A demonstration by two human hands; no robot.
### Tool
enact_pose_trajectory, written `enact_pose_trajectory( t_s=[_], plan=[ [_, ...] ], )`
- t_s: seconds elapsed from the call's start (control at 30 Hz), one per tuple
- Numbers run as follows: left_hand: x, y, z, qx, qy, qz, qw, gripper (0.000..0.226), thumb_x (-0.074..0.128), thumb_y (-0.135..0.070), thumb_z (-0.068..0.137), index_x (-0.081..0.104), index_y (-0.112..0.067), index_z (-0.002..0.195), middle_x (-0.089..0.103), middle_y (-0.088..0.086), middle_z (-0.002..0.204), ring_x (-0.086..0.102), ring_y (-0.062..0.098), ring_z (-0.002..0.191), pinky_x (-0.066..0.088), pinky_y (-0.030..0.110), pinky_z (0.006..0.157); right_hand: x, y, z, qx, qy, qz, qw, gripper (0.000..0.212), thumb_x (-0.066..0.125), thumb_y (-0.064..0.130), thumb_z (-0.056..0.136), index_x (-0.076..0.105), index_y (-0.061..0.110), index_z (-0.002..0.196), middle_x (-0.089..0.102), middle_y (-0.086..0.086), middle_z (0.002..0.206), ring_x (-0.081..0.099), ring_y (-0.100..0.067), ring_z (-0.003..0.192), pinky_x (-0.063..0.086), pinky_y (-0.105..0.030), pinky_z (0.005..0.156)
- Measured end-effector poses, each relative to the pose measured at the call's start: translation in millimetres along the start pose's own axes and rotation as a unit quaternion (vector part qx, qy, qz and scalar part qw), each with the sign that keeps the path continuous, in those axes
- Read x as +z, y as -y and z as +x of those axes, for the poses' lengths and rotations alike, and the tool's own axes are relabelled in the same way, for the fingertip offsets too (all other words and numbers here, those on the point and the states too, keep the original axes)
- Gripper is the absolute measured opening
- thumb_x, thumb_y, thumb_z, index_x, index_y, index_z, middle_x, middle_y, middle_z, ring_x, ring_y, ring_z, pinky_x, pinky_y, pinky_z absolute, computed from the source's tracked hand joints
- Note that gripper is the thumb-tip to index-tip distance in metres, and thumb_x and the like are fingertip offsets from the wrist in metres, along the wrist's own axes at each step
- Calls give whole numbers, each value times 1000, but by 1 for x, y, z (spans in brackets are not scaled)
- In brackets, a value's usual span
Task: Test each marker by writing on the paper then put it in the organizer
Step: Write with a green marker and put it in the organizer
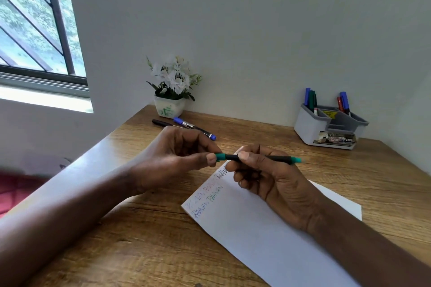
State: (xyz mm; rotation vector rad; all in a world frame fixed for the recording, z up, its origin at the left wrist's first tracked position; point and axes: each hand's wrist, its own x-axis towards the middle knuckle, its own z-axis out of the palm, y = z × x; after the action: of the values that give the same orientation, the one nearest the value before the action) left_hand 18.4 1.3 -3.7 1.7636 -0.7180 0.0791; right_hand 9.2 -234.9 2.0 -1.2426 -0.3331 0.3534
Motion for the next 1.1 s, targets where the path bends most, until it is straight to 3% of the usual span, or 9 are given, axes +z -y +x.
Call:
enact_pose_trajectory(
  t_s=[0.1,0.23,0.4,0.57,0.67,0.77,0.9,1.0,1.1],
  plan=[
    [6,1,0,-2,13,-12,1000,16,76,-22,90,78,-13,104,74,11,91,64,17,79,50,24,68,5,0,-1,-7,6,-27,1000,9,78,21,74,72,15,76,74,-17,80,67,-18,63,56,-24,57],
    [6,5,0,-15,14,-16,1000,16,78,-24,89,78,-15,103,73,6,83,63,16,71,50,24,60,7,-2,2,-19,-22,-26,999,17,77,18,76,67,17,62,62,-9,60,53,-14,51,46,-22,48],
    [9,9,5,-27,7,-40,999,22,79,-27,86,79,-12,101,73,11,84,63,18,69,52,25,60,8,-4,4,-25,-32,-22,999,13,80,16,70,68,13,65,62,-12,61,56,-15,53,48,-22,50],
    [12,7,7,-26,0,-20,999,21,78,-26,86,78,-11,101,73,12,84,64,19,71,52,28,63,6,-6,6,-20,-35,-31,999,9,75,15,78,71,13,71,64,-10,64,57,-16,57,49,-23,53],
    [9,6,10,-5,-23,99,995,28,71,-45,91,76,-22,106,75,-2,94,68,13,84,53,29,70,1,0,4,-27,-15,-54,998,11,68,21,87,76,14,89,69,-11,75,60,-17,64,48,-23,55],
    [-1,8,10,-28,-39,328,943,70,44,-83,82,64,-34,129,67,-18,125,59,-3,110,53,33,88,-11,17,3,-75,-11,-69,995,28,61,29,92,74,11,109,71,-14,93,62,-18,77,46,-26,63],
    [-9,15,10,-120,87,435,888,104,13,-96,75,29,-34,158,30,-11,164,30,7,147,28,38,118,-27,37,0,-40,20,-24,999,68,56,55,82,67,7,129,68,-21,123,62,-21,95,46,-30,72],
    [-7,23,13,-158,141,463,860,114,3,-98,69,11,-32,162,7,-12,169,8,4,153,8,37,123,-35,34,7,-60,-107,-102,987,45,60,44,92,73,13,122,74,-14,115,60,-21,96,43,-28,71],
    [-6,28,16,-158,151,483,848,115,6,-100,68,5,-33,162,-1,-14,168,3,2,152,2,35,121,-47,31,10,-140,-236,-241,931,19,65,16,96,76,21,110,80,-2,98,67,-5,77,47,-19,59]
  ],
)
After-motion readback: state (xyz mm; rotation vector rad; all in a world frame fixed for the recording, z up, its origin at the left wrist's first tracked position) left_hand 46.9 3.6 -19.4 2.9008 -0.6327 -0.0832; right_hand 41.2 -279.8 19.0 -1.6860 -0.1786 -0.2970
